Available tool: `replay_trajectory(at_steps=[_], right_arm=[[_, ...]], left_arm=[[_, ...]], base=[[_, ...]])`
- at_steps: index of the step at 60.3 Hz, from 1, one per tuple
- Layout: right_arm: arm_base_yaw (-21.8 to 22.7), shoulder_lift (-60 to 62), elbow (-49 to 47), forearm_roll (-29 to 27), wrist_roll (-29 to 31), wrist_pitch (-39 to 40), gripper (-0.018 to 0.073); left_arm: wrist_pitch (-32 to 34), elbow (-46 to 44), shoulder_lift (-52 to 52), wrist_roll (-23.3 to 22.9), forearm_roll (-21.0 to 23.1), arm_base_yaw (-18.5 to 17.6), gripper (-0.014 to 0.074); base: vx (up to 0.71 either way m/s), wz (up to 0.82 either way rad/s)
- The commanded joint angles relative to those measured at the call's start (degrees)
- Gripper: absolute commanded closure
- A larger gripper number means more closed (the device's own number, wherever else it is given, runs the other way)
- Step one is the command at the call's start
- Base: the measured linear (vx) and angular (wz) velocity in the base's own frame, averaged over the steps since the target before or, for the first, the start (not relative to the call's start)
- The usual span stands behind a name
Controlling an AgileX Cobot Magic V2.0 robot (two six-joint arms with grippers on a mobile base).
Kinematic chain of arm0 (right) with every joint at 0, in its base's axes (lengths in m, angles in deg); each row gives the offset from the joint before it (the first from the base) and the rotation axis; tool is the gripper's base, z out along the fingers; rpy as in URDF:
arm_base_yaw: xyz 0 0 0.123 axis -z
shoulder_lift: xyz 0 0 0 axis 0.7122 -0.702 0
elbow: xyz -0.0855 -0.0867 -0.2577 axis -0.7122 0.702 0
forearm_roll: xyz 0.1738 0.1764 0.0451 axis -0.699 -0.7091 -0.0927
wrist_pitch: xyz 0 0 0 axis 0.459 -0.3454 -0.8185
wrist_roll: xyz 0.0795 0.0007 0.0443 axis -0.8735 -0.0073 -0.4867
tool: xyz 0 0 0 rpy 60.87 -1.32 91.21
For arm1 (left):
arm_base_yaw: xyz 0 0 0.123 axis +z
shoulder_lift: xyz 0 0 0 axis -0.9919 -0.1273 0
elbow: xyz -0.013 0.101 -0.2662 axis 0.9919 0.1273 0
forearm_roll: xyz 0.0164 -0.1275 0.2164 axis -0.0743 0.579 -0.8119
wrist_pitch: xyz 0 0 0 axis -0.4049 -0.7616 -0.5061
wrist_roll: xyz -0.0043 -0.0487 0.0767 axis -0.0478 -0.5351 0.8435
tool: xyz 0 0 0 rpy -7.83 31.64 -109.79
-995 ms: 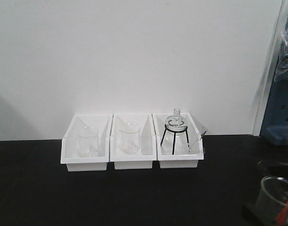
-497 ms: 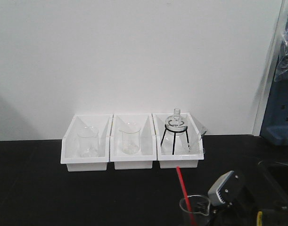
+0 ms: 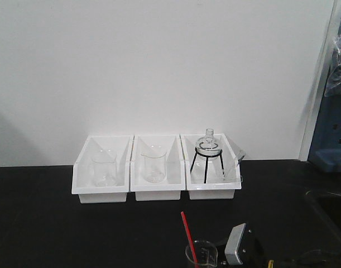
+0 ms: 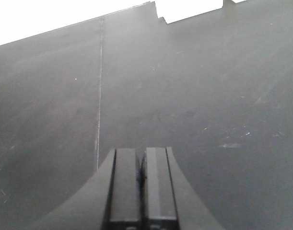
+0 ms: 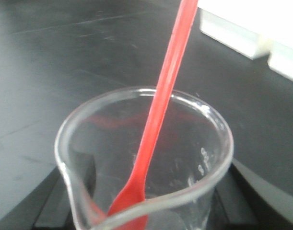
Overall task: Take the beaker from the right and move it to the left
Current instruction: 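Lower the beaker onto the bench in front of the trays and open the right gripper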
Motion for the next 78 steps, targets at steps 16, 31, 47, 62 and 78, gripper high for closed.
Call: replay_trajectory(at_steps=[16, 31, 47, 62, 78], right_arm=[[0.13, -5.67, -2.35, -6.07, 5.5, 11.44, 0.056], [0.13, -8.03, -2.35, -8.34, 11.77, 11.23, 0.055], [0.13, -8.36, -2.35, -8.64, 11.77, 11.56, 0.0398], [0.13, -8.36, -2.3, -8.91, 11.61, 13.24, 0.0047], [0.25, -8.36, -0.69, -15.38, 9.53, 16.77, -0.0171]], left_arm=[[4.39, 1.06, 0.36, -0.06, -0.01, -0.36, 0.0603], [4.39, 1.06, 0.36, -0.06, -0.01, -0.36, 0.0603], [4.39, 1.06, 0.36, -0.06, -0.01, -0.36, 0.0603], [4.39, 1.06, 0.36, -0.06, -0.01, -0.36, 0.0603], [4.39, 1.06, 0.36, -0.06, -0.01, -0.36, 0.0603]], base=[[0.0, 0.0], [0.0, 0.0], [0.0, 0.0], [0.0, 0.0], [0.0, 0.0]])
